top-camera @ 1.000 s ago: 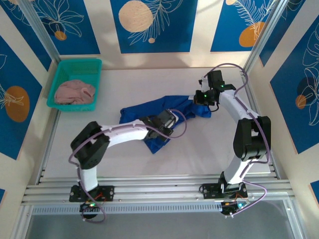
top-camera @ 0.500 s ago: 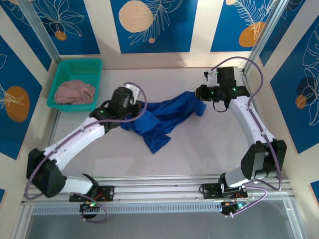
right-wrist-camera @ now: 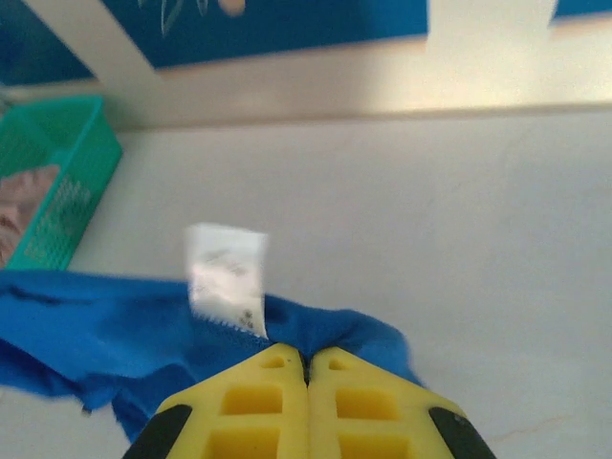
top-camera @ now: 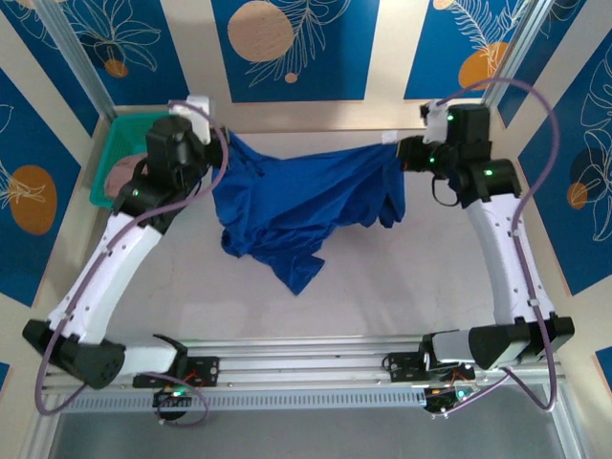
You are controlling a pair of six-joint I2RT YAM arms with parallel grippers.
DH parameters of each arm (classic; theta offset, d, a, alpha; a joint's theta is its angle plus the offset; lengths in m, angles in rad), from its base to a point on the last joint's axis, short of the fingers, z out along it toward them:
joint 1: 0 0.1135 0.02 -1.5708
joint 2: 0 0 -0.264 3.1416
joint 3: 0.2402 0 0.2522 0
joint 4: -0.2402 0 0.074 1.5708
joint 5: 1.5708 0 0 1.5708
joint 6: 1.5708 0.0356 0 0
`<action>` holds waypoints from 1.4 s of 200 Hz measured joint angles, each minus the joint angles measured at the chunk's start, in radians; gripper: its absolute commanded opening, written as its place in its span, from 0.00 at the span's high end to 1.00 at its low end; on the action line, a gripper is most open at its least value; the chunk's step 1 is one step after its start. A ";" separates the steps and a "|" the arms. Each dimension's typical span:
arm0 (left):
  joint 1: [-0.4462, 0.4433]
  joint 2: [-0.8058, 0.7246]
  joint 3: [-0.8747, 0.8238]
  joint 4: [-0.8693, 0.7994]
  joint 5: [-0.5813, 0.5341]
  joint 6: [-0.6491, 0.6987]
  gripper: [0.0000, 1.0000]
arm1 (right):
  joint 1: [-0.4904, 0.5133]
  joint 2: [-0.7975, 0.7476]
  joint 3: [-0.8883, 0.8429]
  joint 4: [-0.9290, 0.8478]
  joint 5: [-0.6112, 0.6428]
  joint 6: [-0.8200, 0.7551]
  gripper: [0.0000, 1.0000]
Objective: Fold the inside-out t-shirt
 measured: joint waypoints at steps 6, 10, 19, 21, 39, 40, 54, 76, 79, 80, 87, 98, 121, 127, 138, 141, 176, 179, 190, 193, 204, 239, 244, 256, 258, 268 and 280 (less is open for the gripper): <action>0.000 0.040 0.056 -0.002 0.014 0.000 1.00 | -0.005 0.000 0.050 -0.011 0.008 -0.003 0.97; 0.000 0.067 0.089 -0.002 0.022 0.000 1.00 | -0.008 0.000 0.090 -0.015 0.013 -0.003 0.97; 0.000 0.131 0.177 -0.010 0.037 0.001 1.00 | -0.010 0.000 0.177 -0.026 0.019 -0.003 0.97; 0.000 0.141 0.190 -0.011 0.039 0.001 1.00 | -0.011 0.000 0.198 -0.027 0.019 -0.003 0.97; 0.006 0.278 0.373 -0.048 0.064 0.002 1.00 | -0.005 0.000 0.364 -0.034 0.018 -0.003 0.97; 0.006 0.284 0.381 -0.050 0.065 0.002 1.00 | -0.005 0.000 0.369 -0.034 0.018 -0.003 0.97; 0.020 0.397 0.555 -0.103 0.088 0.007 1.00 | 0.013 0.000 0.470 -0.033 0.018 -0.003 0.97; 0.055 0.537 0.789 -0.173 0.110 0.012 1.00 | 0.072 0.005 0.549 -0.033 0.015 -0.007 0.97; 0.061 0.547 0.806 -0.180 0.113 0.012 1.00 | 0.086 0.005 0.552 -0.032 0.016 -0.007 0.97; 0.062 0.549 0.810 -0.180 0.113 0.012 1.00 | 0.092 0.005 0.553 -0.032 0.016 -0.008 0.97; 0.077 0.562 0.830 -0.193 0.117 0.011 1.00 | 0.126 0.006 0.554 -0.032 0.016 -0.011 0.97; 0.106 0.565 0.826 -0.210 0.120 0.008 1.00 | 0.193 0.012 0.532 -0.029 0.016 -0.018 0.97; 0.179 0.531 0.676 -0.186 0.101 -0.008 0.93 | 0.348 0.019 0.377 0.020 0.012 -0.017 0.97; 0.203 0.517 0.600 -0.171 0.089 -0.014 0.82 | 0.391 0.029 0.314 0.040 0.007 -0.010 0.96; 0.248 0.496 0.462 -0.147 0.064 -0.021 0.63 | 0.462 0.055 0.191 0.091 -0.013 0.016 0.95; 0.259 0.492 0.425 -0.142 0.057 -0.031 0.57 | 0.479 0.064 0.158 0.104 -0.020 0.020 0.94; 0.383 0.446 0.033 -0.121 -0.010 -0.061 0.22 | 0.698 0.340 -0.150 0.241 -0.108 0.126 0.60; 0.393 0.434 -0.005 -0.118 -0.018 -0.066 0.21 | 0.716 0.364 -0.167 0.249 -0.116 0.126 0.58; 0.409 0.386 -0.100 -0.126 -0.025 -0.070 0.19 | 0.772 0.433 -0.234 0.263 -0.140 0.153 0.51; 0.410 0.368 -0.127 -0.123 -0.025 -0.073 0.19 | 0.786 0.445 -0.251 0.264 -0.149 0.153 0.50; 0.407 0.274 -0.233 -0.119 -0.005 -0.090 0.18 | 0.822 0.455 -0.321 0.263 -0.165 0.170 0.49; 0.309 -0.080 -0.533 -0.053 0.120 -0.188 0.17 | 0.658 0.222 -0.541 0.258 -0.172 0.207 0.42; 0.278 -0.112 -0.568 -0.048 0.144 -0.203 0.17 | 0.610 0.179 -0.563 0.256 -0.164 0.213 0.42; 0.193 -0.148 -0.638 -0.036 0.178 -0.238 0.17 | 0.456 0.087 -0.607 0.257 -0.150 0.227 0.41; 0.174 -0.151 -0.651 -0.035 0.187 -0.244 0.17 | 0.436 0.079 -0.611 0.257 -0.143 0.229 0.41; 0.090 -0.142 -0.699 -0.031 0.210 -0.266 0.16 | 0.315 0.037 -0.631 0.257 -0.119 0.239 0.40; 0.005 -0.106 -0.755 -0.028 0.230 -0.286 0.16 | 0.199 0.024 -0.646 0.253 -0.070 0.247 0.40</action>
